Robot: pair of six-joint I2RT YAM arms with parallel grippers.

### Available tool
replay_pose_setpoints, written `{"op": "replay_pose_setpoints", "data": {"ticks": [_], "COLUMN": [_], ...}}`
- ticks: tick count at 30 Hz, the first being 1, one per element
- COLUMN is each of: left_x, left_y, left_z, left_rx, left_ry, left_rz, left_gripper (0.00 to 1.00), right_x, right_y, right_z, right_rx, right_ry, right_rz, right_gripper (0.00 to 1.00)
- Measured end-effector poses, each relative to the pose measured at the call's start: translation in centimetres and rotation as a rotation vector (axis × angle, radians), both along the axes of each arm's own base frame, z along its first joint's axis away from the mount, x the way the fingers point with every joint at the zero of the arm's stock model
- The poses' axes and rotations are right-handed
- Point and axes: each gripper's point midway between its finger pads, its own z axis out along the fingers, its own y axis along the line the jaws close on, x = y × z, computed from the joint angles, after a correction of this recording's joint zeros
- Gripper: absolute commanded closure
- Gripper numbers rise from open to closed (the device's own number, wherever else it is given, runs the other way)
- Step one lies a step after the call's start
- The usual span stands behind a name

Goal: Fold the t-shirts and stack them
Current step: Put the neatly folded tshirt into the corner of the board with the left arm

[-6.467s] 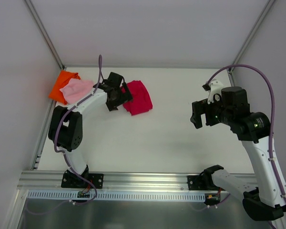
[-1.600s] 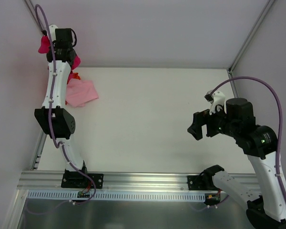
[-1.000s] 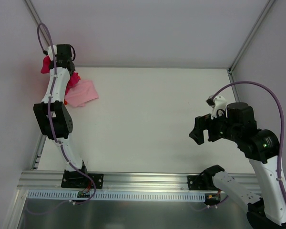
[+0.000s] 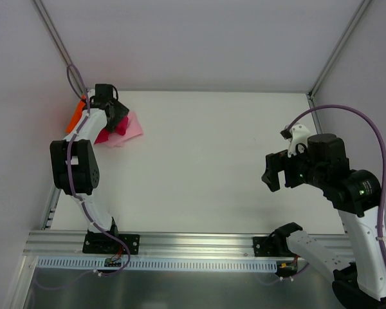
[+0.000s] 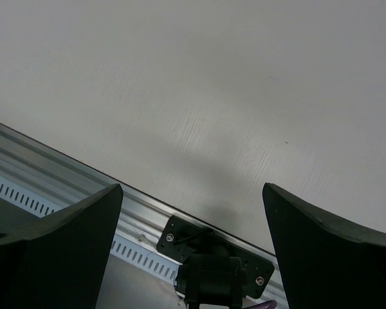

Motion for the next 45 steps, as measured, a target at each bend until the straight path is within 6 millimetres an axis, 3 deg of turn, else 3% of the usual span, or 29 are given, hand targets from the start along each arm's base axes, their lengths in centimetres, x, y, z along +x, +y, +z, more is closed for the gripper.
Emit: {"op": "replay_pose_setpoints", "data": {"ticks": [1,4,7,13,18,22,26,33,36,41,45], "left_x": [-0.2,-0.5,-0.1,0.8,-0.5,0.2,3.4,9.6,11.2,12.2,11.2], "left_y": [-0.1,-0.7,-1.0,-1.7,-2.0,-1.8,-1.0,0.1,0.5,0.8,1.2], "left_z": [0.0,1.0,3.4,12.1,19.7,22.5,21.3,12.1,9.8,10.0,10.1], "left_rx": [-0.002,-0.025,-0.031,-0.048,-0.017,0.031,0.068,0.044,0.022,0.020,0.038], "left_ry": [-0.002,-0.031,-0.095,-0.289,-0.479,-0.554,-0.539,-0.371,-0.343,-0.340,-0.327], "left_rz": [-0.010,-0.028,-0.044,-0.082,-0.124,-0.158,-0.183,-0.245,-0.253,-0.263,-0.243], "left_gripper": [0.02,0.01,0.01,0.01,0.01,0.01,0.01,0.06,0.05,0.06,0.07], "right_x": [0.0,0.0,-0.2,-0.3,-0.2,0.0,0.0,-0.7,-1.2,-2.0,-2.2], "right_y": [0.0,0.0,0.0,0.0,0.3,0.9,1.3,1.5,1.4,1.0,0.6], "right_z": [0.0,-0.2,-1.2,-3.2,-3.8,-3.5,-3.3,-2.9,-2.7,-2.7,-2.7], "right_rx": [0.000,0.001,-0.007,-0.018,-0.006,0.020,0.043,0.082,0.097,0.098,0.080], "right_ry": [0.001,-0.001,0.018,0.058,0.068,0.057,0.053,0.049,0.046,0.049,0.050], "right_rz": [0.000,0.000,0.001,0.000,0.004,0.017,0.026,0.026,0.021,0.011,0.000], "right_gripper": [0.03,0.03,0.04,0.03,0.04,0.03,0.03,0.03,0.04,0.03,0.04]}}
